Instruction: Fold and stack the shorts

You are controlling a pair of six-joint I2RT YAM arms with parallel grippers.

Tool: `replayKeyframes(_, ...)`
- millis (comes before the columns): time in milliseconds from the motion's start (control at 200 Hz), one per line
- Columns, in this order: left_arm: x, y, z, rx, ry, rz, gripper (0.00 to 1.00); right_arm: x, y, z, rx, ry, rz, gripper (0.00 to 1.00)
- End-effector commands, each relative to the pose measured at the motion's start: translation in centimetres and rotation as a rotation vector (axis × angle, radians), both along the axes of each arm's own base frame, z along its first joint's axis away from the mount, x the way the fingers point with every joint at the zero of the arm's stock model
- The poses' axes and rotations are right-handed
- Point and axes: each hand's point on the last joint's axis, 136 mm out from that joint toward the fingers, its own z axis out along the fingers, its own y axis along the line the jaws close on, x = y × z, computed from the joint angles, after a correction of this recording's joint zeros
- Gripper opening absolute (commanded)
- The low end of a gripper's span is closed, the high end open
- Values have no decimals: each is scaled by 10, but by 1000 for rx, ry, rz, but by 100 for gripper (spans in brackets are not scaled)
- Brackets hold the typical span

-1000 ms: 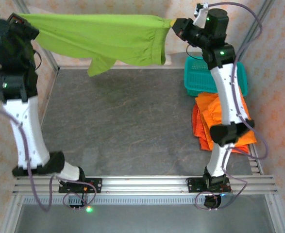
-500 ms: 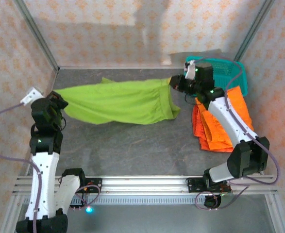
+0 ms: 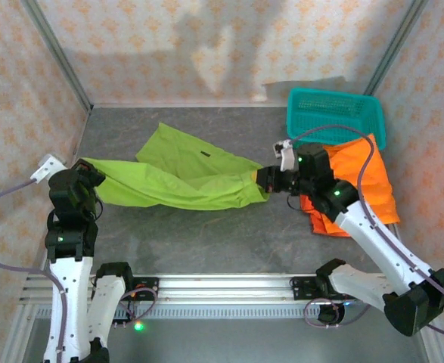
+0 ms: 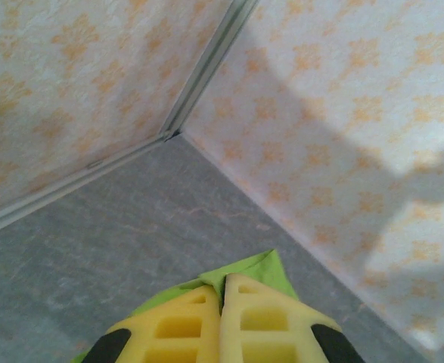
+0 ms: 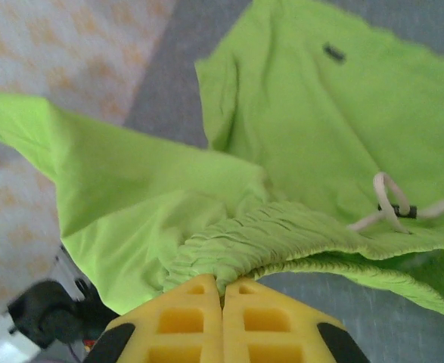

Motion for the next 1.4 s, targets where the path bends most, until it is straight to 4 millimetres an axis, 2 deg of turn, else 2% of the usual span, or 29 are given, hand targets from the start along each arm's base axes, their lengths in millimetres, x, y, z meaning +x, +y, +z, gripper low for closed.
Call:
replayKeyframes(0,-23,14,-25,-4,123,102,0,-35,-5,-44,-102,113,49,0)
replayKeyframes(40,-31,19,-37,-14,153,149,0,-46,-2,-53,-112,146,66,0)
replayKeyframes(60,-35,21,-41,-19,164,173,3,-52,-1,-58,-118,165,72,0)
replayKeyframes(150,-45,27,-46,-31,157,232,28,-78,5,-78,-153,267,124,0)
replayKeyframes(190,-45,27,-40,-28,129,232,41,-91,7,-86,-173,312,156,1)
replayKeyframes(260,-45,28,-21,-10,66,230,57,-112,9,-95,-225,371,209,15)
replayKeyframes(350,-46,28,12,20,-19,222,68,-130,9,-93,-290,384,272,36)
replayKeyframes(400,-42,24,27,31,-61,193,72,-130,7,-86,-314,347,277,44)
replayKeyframes(470,-28,12,39,26,-106,101,75,-118,7,-70,-310,265,251,54)
replayKeyframes(535,-4,-1,31,-17,-88,4,75,-106,12,-53,-281,184,232,64)
replayKeyframes(585,18,-11,16,-73,-37,-69,75,-91,16,-43,-272,121,194,75)
replayKeyframes(701,72,-39,-35,-171,198,-245,72,-42,12,-34,-320,45,11,88)
replayKeyframes(806,111,-62,-81,-169,450,-332,70,2,5,-48,-308,130,-127,91)
replayKeyframes(881,136,-78,-105,-145,577,-368,70,32,2,-64,-310,172,-196,91)
replayKeyframes(991,172,-96,-136,-94,713,-412,70,63,6,-86,-320,215,-227,91)
replayKeyframes(1126,207,-104,-171,-38,847,-416,68,91,17,-108,-340,260,-229,89)
replayKeyframes(1166,214,-104,-175,-15,875,-410,67,98,20,-112,-342,265,-230,89)
replayKeyframes(1216,223,-103,-194,0,934,-404,65,105,23,-119,-349,273,-233,89)
replayKeyframes(1336,234,-104,-213,54,1021,-396,64,120,35,-134,-355,302,-227,89)
replayKeyframes(1396,238,-102,-219,90,1052,-384,60,128,45,-139,-336,317,-215,89)
